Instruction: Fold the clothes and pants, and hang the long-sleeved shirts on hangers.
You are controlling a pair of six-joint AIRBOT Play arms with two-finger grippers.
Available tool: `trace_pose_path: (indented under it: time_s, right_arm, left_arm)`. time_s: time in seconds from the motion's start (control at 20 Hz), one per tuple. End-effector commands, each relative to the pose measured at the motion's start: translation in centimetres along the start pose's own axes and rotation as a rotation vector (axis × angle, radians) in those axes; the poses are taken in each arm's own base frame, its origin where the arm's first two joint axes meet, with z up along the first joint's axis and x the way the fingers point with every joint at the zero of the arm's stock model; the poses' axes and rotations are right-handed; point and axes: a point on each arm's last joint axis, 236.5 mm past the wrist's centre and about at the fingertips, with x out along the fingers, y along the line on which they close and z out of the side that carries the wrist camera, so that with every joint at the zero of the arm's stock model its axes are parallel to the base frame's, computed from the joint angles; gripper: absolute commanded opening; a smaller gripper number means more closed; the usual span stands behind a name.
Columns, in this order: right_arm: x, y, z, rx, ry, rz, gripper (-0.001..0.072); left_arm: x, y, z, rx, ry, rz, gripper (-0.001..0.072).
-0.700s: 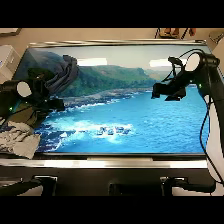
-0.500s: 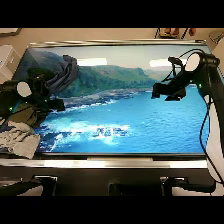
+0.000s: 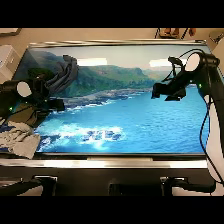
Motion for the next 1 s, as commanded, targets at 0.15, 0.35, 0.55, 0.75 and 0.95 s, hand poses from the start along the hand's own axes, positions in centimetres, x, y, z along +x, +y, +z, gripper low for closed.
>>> trace_pose_path:
  time_s: [0.15,0.35,0.55,0.75,0.95]
  right_arm:
    - [-0.3,0.5,4.1,0.000,-0.174,0.021,0.0671]
    - [-0.8,-0.3,6.2,-0.009,-0.266,-0.014,0.0666]
    - [-1.7,-0.1,9.1,-0.014,-0.393,-0.007,0.0667]
    - [-2.7,0.3,11.2,-0.016,-0.490,0.006,0.0667]
    - [-2.6,0.2,11.0,-0.015,-0.482,0.005,0.0666]
  left_arm:
    - [0.7,-0.8,5.0,-0.002,-0.193,-0.029,0.0712]
    - [1.6,-1.1,7.9,-0.030,-0.297,-0.047,0.0712]
    - [1.9,-2.5,12.8,-0.058,-0.487,-0.103,0.0711]
    - [1.8,0.5,22.3,-0.030,-0.579,-0.060,0.0713]
    - [5.8,5.5,27.2,-0.069,-0.470,-0.013,0.0715]
